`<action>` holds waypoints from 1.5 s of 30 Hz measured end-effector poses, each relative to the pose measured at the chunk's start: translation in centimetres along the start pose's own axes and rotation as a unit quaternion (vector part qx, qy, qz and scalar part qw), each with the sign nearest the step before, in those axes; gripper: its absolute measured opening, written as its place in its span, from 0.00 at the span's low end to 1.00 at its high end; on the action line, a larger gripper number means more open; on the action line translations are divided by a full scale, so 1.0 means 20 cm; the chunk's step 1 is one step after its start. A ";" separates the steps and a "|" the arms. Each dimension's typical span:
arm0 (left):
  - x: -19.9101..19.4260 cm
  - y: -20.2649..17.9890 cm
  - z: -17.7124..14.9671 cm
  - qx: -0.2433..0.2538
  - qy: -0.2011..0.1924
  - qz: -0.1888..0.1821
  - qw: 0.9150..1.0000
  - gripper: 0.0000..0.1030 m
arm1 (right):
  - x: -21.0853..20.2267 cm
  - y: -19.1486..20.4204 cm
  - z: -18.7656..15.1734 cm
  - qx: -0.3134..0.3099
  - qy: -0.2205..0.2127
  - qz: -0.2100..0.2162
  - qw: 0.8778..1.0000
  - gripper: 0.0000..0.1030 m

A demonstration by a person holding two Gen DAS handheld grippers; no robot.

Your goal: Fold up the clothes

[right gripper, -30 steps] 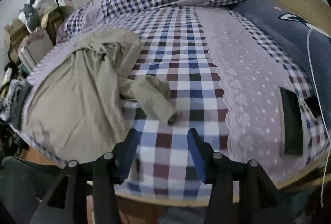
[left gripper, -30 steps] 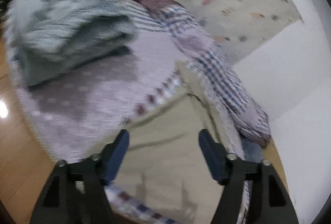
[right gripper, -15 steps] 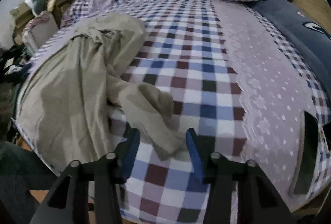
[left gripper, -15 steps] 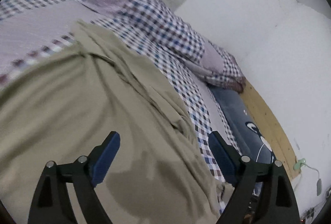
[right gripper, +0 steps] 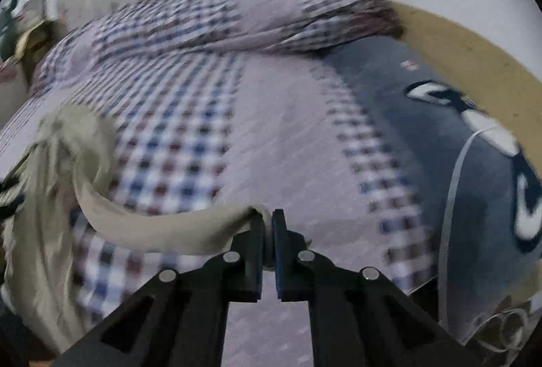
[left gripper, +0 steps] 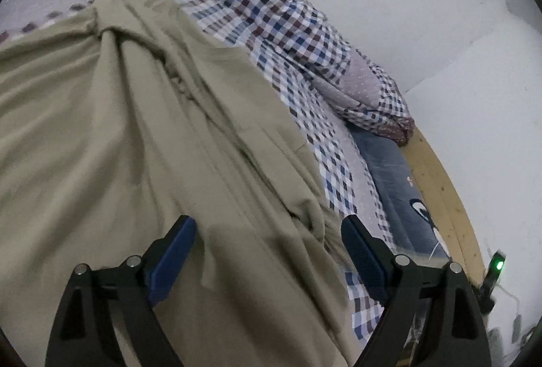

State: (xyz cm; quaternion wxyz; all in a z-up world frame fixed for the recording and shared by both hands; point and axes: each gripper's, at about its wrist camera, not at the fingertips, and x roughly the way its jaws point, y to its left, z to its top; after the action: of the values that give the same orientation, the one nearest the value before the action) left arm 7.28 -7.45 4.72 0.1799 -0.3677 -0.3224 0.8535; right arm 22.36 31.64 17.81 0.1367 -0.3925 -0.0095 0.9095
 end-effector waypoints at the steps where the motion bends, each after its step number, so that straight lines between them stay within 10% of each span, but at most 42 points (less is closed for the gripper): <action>1: 0.01 -0.01 0.00 0.006 -0.001 0.003 1.000 0.87 | -0.01 -0.06 0.06 0.007 -0.010 -0.015 1.000 0.03; 13: 0.08 -0.04 0.01 0.005 0.013 -0.007 1.000 0.87 | 0.20 -0.36 0.50 0.002 -0.010 -0.137 0.990 0.04; 23: 0.08 -0.07 -0.03 0.014 0.043 -0.019 0.999 0.87 | 0.35 -0.31 0.20 0.036 0.084 -0.210 0.973 0.55; 28: 0.08 -0.10 -0.04 0.017 0.048 -0.028 0.998 0.87 | 0.21 -0.18 0.05 0.060 0.084 -0.167 0.980 0.60; 32: 0.07 -0.13 -0.05 0.026 0.051 -0.039 0.998 0.87 | 0.08 0.07 -0.03 0.144 0.011 -0.044 0.989 0.65; 38: 0.04 -0.25 -0.09 0.057 0.054 -0.083 0.993 0.87 | 0.11 0.55 -0.13 0.179 -0.083 0.150 0.969 0.67; 45: 0.06 -0.58 -0.17 0.200 0.048 -0.035 0.978 0.87 | 0.28 0.74 -0.13 0.190 -0.065 0.204 0.958 0.67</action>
State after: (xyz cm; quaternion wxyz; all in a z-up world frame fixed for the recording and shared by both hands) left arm 9.85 3.04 10.22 0.2952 -0.3534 -0.1485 0.8752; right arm 17.01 18.60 10.25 0.0196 -0.2927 0.2344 0.9268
